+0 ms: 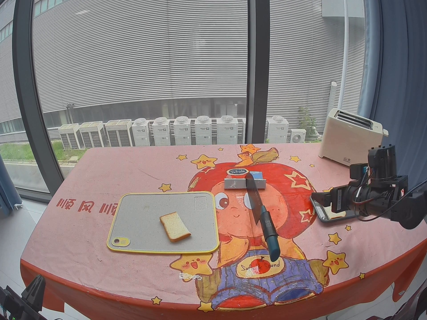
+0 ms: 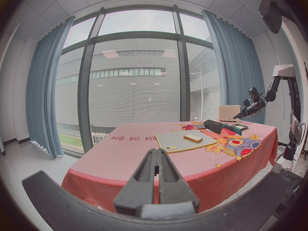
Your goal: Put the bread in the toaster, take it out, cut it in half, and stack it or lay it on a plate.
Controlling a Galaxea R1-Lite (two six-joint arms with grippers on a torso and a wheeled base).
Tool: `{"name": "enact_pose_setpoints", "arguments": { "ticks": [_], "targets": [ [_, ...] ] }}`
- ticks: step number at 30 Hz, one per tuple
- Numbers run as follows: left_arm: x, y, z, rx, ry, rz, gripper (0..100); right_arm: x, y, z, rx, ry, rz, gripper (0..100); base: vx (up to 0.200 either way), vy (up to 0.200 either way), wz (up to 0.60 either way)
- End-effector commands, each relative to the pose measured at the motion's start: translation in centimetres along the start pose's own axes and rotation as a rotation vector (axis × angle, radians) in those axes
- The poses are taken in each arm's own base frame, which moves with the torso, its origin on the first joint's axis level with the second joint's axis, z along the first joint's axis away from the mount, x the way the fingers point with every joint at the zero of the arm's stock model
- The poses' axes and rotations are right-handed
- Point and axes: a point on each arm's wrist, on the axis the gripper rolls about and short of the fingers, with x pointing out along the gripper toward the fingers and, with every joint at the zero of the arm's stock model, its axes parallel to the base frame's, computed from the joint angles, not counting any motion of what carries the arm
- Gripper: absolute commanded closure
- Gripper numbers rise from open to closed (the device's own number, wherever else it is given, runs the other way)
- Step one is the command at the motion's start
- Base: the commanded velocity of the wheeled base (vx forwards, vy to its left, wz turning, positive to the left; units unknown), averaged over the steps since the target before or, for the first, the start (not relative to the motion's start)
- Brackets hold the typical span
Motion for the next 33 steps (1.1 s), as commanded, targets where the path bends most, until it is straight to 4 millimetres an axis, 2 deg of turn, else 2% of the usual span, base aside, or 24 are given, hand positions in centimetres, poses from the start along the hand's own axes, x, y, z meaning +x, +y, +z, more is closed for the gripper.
{"name": "enact_pose_setpoints", "arguments": {
  "ticks": [1, 6, 14, 21, 27, 33],
  "targets": [
    [0.1, 0.0, -0.5, 0.0, 0.02, -0.002, 100, -4.2, 7.6, 0.2, -0.115, -0.087, 0.159, 0, 0.0, 0.2, 0.0],
    [0.1, 0.0, -0.5, 0.0, 0.02, -0.002, 100, -4.4, 9.2, 0.1, -0.143, -0.087, 0.207, 0, 0.0, 0.2, 0.0],
    [0.1, 0.0, -0.5, 0.0, 0.02, -0.002, 100, -2.2, 11.2, -0.3, -0.171, -0.043, 0.222, 0, 0.0, 0.2, 0.0],
    [0.1, 0.0, -0.5, 0.0, 0.018, -0.001, 100, -0.4, 13.4, -1.8, -0.217, 0.013, 0.246, 0, 0.0, 0.2, 0.0],
    [0.1, 0.0, -0.5, 0.0, 0.017, -0.001, 100, 0.9, 15.2, -2.1, -0.24, 0.024, 0.26, 0, 0.0, 0.0, 0.0],
    [0.1, 0.0, -0.5, -0.001, 0.017, 0.001, 100, 1.2, 16.4, -2.7, -0.251, 0.036, 0.283, 0, 0.0, 0.0, 0.0]
  ]
}}
